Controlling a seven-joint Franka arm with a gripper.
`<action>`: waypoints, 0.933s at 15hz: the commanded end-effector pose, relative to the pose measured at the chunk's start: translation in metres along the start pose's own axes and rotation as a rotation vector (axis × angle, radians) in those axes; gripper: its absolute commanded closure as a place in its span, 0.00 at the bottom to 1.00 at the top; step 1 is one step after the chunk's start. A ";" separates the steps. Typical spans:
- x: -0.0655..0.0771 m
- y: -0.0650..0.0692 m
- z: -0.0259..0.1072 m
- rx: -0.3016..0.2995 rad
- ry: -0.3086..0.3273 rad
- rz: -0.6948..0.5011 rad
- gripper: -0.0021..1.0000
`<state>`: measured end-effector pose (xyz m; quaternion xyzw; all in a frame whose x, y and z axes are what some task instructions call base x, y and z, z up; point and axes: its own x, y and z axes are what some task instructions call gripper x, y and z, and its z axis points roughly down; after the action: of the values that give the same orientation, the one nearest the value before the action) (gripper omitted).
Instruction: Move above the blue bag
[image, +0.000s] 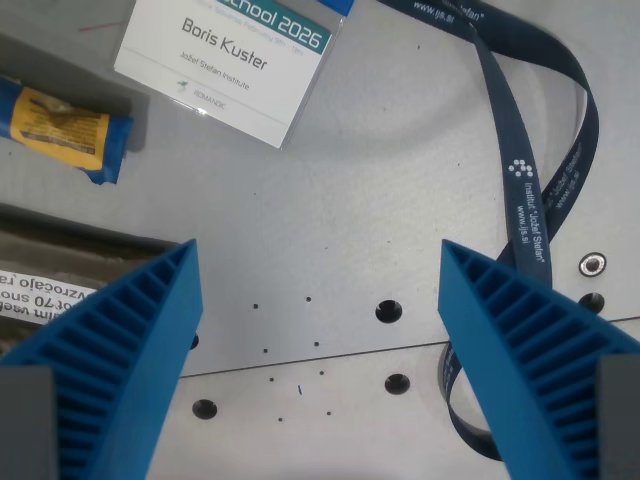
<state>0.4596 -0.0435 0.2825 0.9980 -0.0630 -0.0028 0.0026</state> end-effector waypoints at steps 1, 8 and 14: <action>0.000 0.000 -0.001 0.000 0.004 0.000 0.00; 0.000 -0.002 0.000 0.002 0.004 -0.050 0.00; 0.002 -0.011 0.007 0.013 0.014 -0.204 0.00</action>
<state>0.4604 -0.0352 0.2776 0.9995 -0.0299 -0.0068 0.0032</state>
